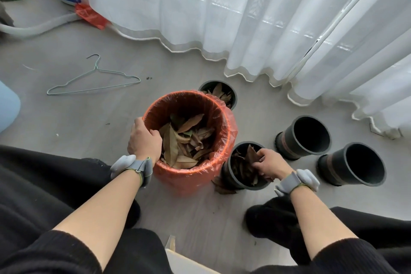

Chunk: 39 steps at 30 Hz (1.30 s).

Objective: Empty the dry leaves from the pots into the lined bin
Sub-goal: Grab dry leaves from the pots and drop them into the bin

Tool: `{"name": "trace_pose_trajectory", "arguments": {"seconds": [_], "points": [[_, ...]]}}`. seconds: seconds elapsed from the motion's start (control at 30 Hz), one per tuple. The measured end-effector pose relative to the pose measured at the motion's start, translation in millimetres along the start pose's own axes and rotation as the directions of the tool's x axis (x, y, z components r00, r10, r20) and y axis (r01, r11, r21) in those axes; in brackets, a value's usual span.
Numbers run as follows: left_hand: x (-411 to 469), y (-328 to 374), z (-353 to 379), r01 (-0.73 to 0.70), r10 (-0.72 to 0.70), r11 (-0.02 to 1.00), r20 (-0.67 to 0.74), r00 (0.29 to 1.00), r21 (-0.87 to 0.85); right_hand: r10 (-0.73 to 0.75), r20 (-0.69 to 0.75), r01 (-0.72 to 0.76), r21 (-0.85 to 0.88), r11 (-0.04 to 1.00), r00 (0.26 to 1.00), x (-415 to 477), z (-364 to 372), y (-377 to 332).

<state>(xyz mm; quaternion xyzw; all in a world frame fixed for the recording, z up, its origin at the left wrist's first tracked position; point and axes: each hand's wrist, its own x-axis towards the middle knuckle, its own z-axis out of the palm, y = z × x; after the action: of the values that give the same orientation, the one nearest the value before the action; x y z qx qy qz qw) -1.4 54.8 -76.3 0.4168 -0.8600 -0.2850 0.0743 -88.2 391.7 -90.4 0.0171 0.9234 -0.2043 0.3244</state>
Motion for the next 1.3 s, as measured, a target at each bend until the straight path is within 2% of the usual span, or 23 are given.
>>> {"name": "trace_pose_trajectory", "arguments": {"seconds": [0.07, 0.17, 0.37, 0.5, 0.6, 0.67, 0.77, 0.83, 0.9, 1.0, 1.07, 1.13, 1.2, 1.3], "points": [[1, -3, 0, 0.011, -0.011, 1.0, 0.001, 1.0, 0.01, 0.016, 0.051, -0.022, 0.111, 0.994, 0.999, -6, -7, -1], [-1, -2, 0, 0.002, -0.002, 1.0, 0.006, 1.0, -0.001, 0.011, 0.045, -0.021, 0.238, 0.971, 0.999, -19, -19, 0], [-4, -1, 0, 0.0, 0.0, 1.0, 0.021, 1.0, -0.004, 0.028, 0.111, -0.081, 0.503, 0.861, 0.993, -46, -51, -17], [-2, 1, 0, -0.001, 0.002, 1.0, 0.021, 1.0, -0.017, -0.105, 0.053, 0.045, 0.657, 0.753, 0.993, -64, -83, -63], [-3, 1, 0, -0.007, 0.008, 1.0, 0.027, 1.0, -0.023, -0.25, -0.111, 0.256, 0.687, 0.68, 0.962, -79, -85, -107], [-3, 1, 0, -0.002, 0.003, 1.0, 0.028, 1.0, -0.026, -0.344, -0.206, 0.391, 0.65, 0.652, 0.916, -86, -77, -134], [-2, -1, 0, -0.005, 0.006, 0.999, 0.024, 1.0, -0.033, -0.47, -0.209, 0.491, 0.609, 0.623, 0.857, -89, -58, -157], [0, 0, -1, -0.013, 0.013, 0.999, 0.024, 1.0, -0.04, -0.481, -0.209, 0.509, 0.549, 0.663, 0.851, -79, -50, -156], [0, 0, 0, -0.018, 0.019, 0.999, 0.024, 1.0, -0.047, -0.412, -0.258, 0.486, 0.489, 0.724, 0.874, -58, -47, -140], [0, -1, 0, -0.01, 0.011, 0.999, 0.019, 1.0, -0.052, -0.208, -0.269, 0.306, 0.402, 0.863, 0.94, -21, -39, -92], [-1, -1, 0, -0.007, 0.008, 0.999, 0.013, 1.0, -0.052, -0.047, -0.194, 0.108, 0.319, 0.942, 0.98, -3, -24, -52], [-2, -1, 0, -0.009, 0.009, 0.998, 0.006, 1.0, -0.057, 0.068, -0.058, -0.057, 0.178, 0.982, 0.996, 3, -2, -21], [-2, 1, -1, -0.01, 0.009, 0.998, -0.002, 1.0, -0.069, 0.117, 0.035, -0.118, 0.008, 0.993, 0.992, 7, 22, -6], [-2, 3, 0, -0.017, 0.016, 0.997, -0.009, 1.0, -0.079, 0.126, 0.032, -0.118, -0.19, 0.975, 0.992, 12, 56, -1]]}}
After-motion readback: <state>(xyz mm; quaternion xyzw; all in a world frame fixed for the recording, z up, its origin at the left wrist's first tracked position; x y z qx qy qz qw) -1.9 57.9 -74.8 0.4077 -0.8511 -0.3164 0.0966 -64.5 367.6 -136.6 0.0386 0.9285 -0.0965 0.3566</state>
